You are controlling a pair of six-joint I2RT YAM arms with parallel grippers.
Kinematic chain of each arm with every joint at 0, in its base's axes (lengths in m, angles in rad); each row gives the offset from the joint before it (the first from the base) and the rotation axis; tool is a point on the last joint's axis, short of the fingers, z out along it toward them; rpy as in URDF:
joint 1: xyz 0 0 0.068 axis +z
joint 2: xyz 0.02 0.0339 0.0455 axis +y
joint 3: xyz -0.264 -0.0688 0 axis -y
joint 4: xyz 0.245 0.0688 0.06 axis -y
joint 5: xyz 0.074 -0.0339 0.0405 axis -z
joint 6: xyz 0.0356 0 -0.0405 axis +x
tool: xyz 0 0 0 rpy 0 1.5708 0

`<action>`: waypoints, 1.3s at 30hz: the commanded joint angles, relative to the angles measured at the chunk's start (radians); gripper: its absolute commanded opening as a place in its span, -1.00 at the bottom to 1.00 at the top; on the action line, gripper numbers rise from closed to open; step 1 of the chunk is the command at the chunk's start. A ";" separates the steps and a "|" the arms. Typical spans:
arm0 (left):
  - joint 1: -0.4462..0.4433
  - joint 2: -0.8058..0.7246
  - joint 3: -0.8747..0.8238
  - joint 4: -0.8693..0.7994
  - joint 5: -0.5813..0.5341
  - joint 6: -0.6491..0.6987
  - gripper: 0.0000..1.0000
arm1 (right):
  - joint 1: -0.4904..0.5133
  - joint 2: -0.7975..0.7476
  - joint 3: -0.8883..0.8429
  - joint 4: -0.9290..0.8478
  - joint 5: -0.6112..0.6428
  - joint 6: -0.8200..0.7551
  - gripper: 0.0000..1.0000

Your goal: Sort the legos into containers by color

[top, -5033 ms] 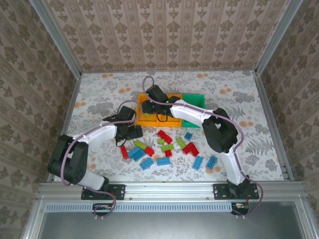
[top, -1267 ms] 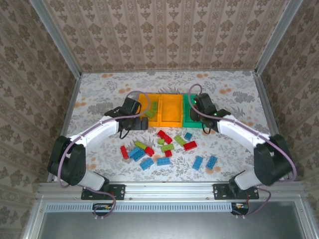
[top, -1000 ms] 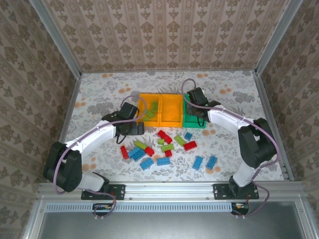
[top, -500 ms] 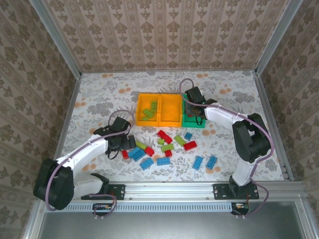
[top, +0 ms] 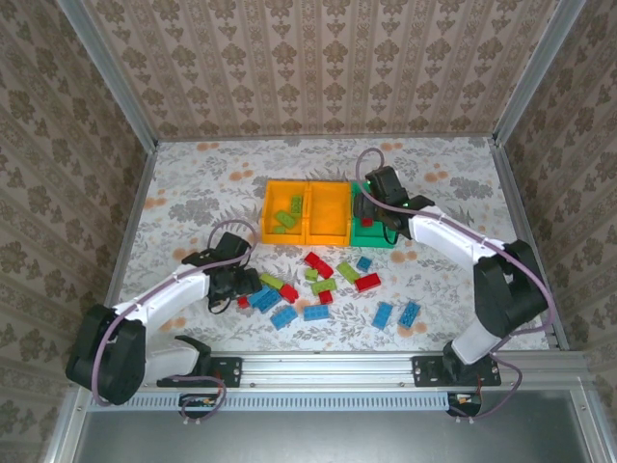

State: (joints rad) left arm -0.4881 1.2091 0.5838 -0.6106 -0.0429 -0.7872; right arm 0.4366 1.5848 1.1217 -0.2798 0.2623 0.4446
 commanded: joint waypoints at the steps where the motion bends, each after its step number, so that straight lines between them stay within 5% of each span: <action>1: 0.011 0.022 -0.004 0.017 0.018 -0.004 0.57 | 0.005 -0.061 -0.024 -0.023 0.011 0.000 0.58; 18: 0.025 0.006 -0.021 0.031 0.017 0.022 -0.46 | 0.004 -0.187 -0.134 -0.078 0.095 -0.005 0.62; 29: 0.025 -0.107 0.100 0.038 -0.013 0.051 -0.53 | -0.002 -0.394 -0.324 -0.114 0.125 0.100 0.66; 39: -0.072 0.236 0.573 0.188 0.137 0.227 -0.50 | 0.017 -0.603 -0.529 -0.115 -0.061 0.173 0.52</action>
State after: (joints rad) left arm -0.5186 1.3586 1.0538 -0.4793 0.0319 -0.6548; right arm 0.4381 1.0180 0.6399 -0.3859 0.2882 0.5659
